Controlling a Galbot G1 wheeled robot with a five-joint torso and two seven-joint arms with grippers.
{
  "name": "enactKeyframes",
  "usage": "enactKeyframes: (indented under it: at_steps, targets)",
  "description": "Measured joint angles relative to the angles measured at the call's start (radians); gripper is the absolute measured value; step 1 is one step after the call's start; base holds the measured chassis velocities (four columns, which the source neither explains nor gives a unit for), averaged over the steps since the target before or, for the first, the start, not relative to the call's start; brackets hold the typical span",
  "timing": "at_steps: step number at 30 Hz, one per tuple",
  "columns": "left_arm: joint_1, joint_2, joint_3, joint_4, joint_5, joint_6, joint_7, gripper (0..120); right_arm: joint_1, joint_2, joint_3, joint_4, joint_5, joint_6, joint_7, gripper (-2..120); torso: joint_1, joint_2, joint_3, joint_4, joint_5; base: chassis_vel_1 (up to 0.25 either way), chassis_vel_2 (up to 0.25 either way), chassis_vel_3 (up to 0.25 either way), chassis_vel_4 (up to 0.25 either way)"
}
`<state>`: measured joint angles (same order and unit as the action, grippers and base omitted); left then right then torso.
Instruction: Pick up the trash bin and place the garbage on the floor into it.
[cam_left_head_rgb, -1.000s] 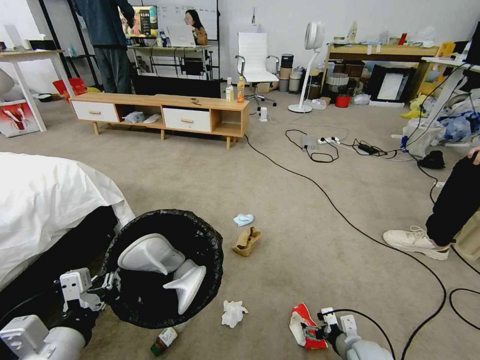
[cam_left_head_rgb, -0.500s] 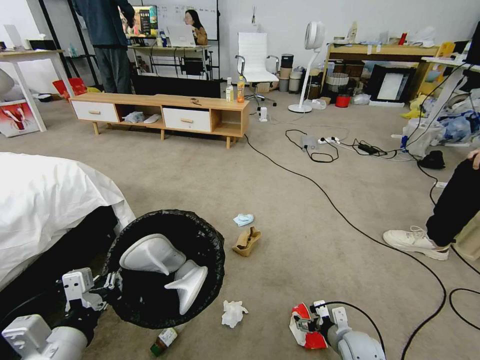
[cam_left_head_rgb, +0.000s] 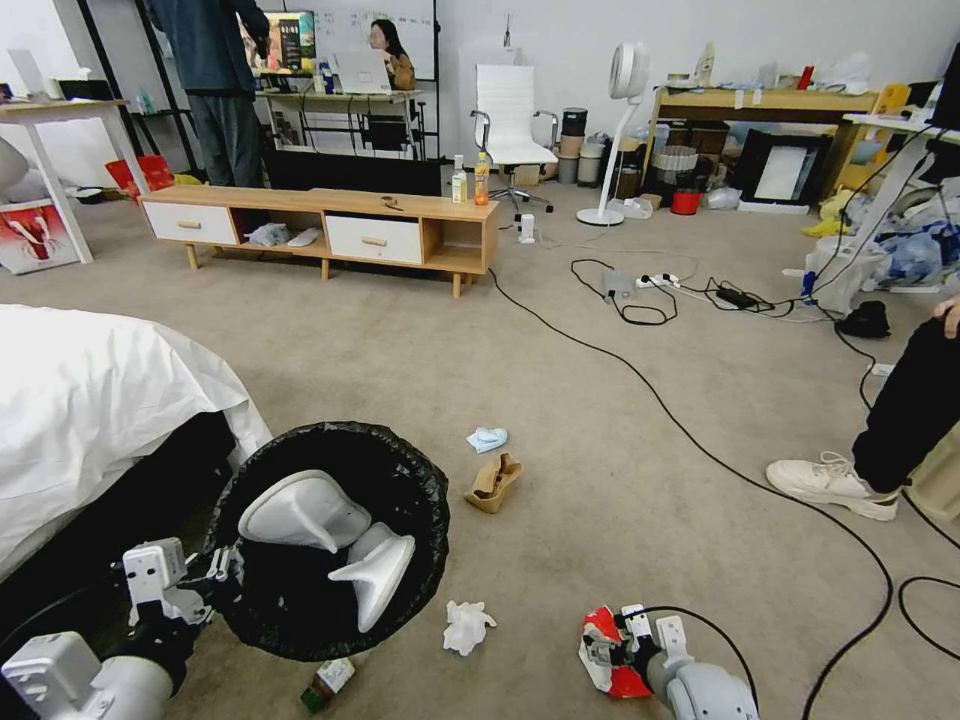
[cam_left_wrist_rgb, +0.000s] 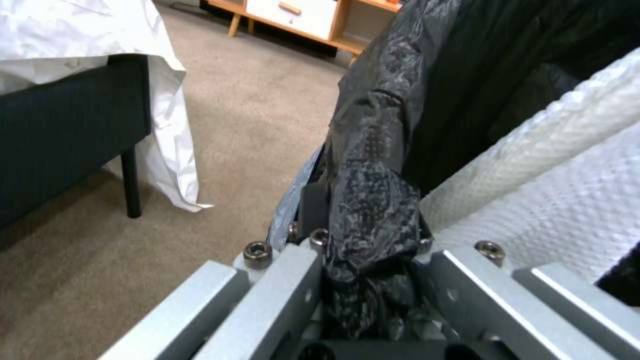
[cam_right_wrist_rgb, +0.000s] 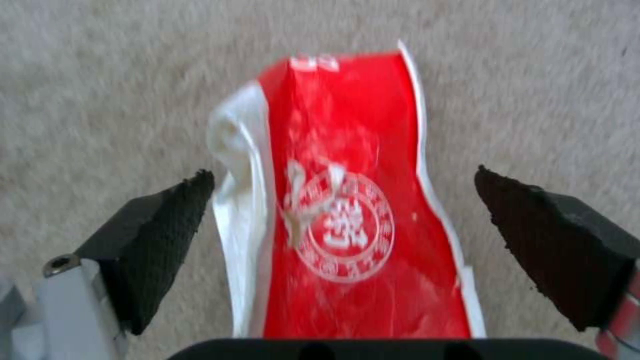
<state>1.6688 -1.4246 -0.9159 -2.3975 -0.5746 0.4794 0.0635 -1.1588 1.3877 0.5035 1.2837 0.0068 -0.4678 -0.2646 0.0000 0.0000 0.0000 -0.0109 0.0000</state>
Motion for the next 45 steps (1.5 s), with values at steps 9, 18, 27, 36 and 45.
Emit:
enactKeyframes:
  at_steps: [9, 18, 27, 36, 45]
  targets:
    - [-0.001, -0.002, 0.001, -0.001, 0.003, 0.001, 0.0, 2, -0.022, -0.001, 0.005, -0.017, -0.03, 0.031, 0.005, 65, 0.0, 0.0, 0.0, 0.0, 0.0, 0.0, 0.0, 0.0, 0.0]
    - [-0.007, -0.002, 0.003, -0.001, 0.003, 0.001, -0.001, 2, -0.03, -0.007, 0.015, -0.016, -0.03, 0.043, 0.009, 32, 0.0, 0.0, 0.0, -0.0002, -0.0004, 0.0, 0.0, 0.0, 0.0]
    - [-0.011, -0.003, 0.002, 0.002, 0.003, 0.001, 0.0, 2, -0.021, -0.007, 0.016, -0.025, -0.031, 0.053, 0.017, 4, 0.0, 0.0, 0.0, -0.0003, -0.0003, 0.0, 0.0, 0.0, 0.0]
    - [-0.012, -0.004, 0.0, 0.004, 0.003, 0.0, 0.002, 2, -0.016, -0.007, 0.013, -0.026, -0.028, 0.063, 0.023, 1, 0.0, 0.0, 0.0, 0.0001, 0.0001, 0.0, 0.0, 0.0, 0.0]
    - [-0.014, 0.001, -0.001, 0.005, -0.001, 0.0, 0.002, 2, -0.048, -0.054, 0.049, 0.134, -0.013, 0.109, 0.047, 1, 0.0, 0.0, 0.0, 0.0, 0.0004, 0.0, 0.0, 0.0, 0.0]
